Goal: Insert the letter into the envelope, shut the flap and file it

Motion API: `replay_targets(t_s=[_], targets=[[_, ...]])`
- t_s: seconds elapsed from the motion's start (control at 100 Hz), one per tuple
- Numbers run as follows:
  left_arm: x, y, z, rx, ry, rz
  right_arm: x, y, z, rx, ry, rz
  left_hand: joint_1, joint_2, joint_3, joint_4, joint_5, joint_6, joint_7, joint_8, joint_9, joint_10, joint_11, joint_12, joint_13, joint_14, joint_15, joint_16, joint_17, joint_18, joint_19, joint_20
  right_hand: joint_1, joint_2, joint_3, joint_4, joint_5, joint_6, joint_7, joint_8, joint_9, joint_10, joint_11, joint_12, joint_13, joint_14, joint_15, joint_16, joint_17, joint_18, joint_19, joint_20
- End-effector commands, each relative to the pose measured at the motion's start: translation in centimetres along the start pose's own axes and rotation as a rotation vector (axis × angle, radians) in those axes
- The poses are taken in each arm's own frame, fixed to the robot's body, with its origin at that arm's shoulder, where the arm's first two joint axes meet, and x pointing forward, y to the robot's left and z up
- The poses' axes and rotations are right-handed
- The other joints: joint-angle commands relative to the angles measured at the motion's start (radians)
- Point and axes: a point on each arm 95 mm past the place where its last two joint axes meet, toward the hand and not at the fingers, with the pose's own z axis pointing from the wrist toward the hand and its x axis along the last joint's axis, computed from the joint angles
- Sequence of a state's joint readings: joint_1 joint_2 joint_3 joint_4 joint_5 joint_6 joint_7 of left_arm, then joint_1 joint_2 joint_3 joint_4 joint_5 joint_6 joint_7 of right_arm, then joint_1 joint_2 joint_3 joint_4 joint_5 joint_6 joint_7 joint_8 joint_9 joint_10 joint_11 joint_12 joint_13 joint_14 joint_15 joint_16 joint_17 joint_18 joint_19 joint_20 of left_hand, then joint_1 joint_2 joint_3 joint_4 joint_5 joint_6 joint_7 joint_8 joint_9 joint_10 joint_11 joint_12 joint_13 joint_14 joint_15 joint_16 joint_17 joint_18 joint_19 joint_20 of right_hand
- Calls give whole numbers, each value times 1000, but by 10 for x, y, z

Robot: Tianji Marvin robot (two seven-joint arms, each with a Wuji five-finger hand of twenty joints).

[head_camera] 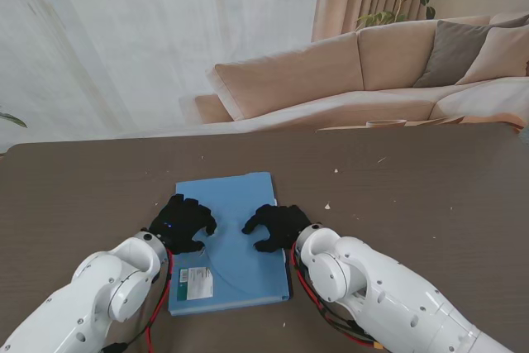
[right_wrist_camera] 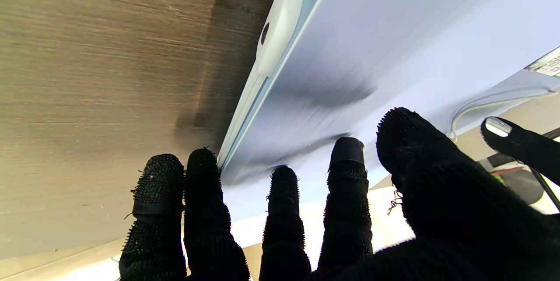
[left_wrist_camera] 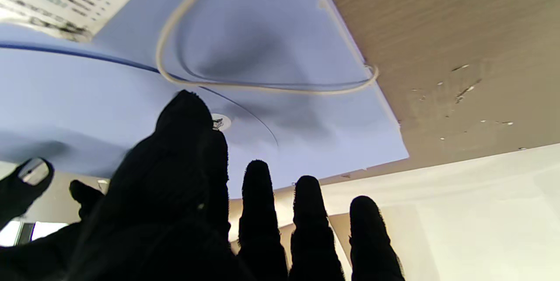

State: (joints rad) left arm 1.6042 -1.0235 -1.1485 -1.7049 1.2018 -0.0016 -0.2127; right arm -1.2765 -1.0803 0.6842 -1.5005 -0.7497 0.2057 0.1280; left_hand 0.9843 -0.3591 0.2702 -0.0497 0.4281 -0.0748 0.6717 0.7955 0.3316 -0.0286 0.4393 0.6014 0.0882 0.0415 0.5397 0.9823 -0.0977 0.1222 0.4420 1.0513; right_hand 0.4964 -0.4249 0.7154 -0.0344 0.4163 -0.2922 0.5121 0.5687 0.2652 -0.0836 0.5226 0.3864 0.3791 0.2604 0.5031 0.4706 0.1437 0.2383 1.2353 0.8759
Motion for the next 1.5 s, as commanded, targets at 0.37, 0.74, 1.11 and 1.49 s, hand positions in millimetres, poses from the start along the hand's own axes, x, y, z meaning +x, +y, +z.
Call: replay_targets(t_s=[0.37,0.74,1.11,1.49], targets=[[-10,6,-19,-12,1,-102,3,-6,-1,28,1,-3,36,313,-294,-2,462,146,-52,-236,60,58,-34,7,-35,33,-81,25,-32,4,-119,46,11,10,-9,30,5,4,-1,14,32,21,26,11,-18,-62,-15,-6,-7,-16,-2,21],[-4,22,-20,-173,42,-309,4,-6,-1,30,1,-2,-23,406,-304,-1,558,183,-204,-358,16,19,-101,-59,-59,0,-248,58,-3,-35,-211,-84,12,13,-10,31,4,3,-1,15,31,20,25,11,-18,-64,-15,-6,-7,-16,-2,21],[-4,28,-31,-172,77,-391,4,-6,0,29,2,-2,15,365,-309,-15,230,-72,-407,-482,-103,-63,-172,-134,-63,-45,-317,37,3,-67,-213,-144,13,14,-11,31,5,2,-1,15,30,22,25,11,-20,-64,-15,-6,-8,-16,-3,20],[-11,33,-45,-60,85,-346,4,-5,1,28,3,-6,154,369,-241,40,51,-149,-383,-531,-125,-66,-159,-119,-56,-59,-303,38,-1,-66,-190,-137,12,15,-11,32,5,1,-2,15,29,20,26,11,-19,-64,-15,-6,-8,-16,-3,21]])
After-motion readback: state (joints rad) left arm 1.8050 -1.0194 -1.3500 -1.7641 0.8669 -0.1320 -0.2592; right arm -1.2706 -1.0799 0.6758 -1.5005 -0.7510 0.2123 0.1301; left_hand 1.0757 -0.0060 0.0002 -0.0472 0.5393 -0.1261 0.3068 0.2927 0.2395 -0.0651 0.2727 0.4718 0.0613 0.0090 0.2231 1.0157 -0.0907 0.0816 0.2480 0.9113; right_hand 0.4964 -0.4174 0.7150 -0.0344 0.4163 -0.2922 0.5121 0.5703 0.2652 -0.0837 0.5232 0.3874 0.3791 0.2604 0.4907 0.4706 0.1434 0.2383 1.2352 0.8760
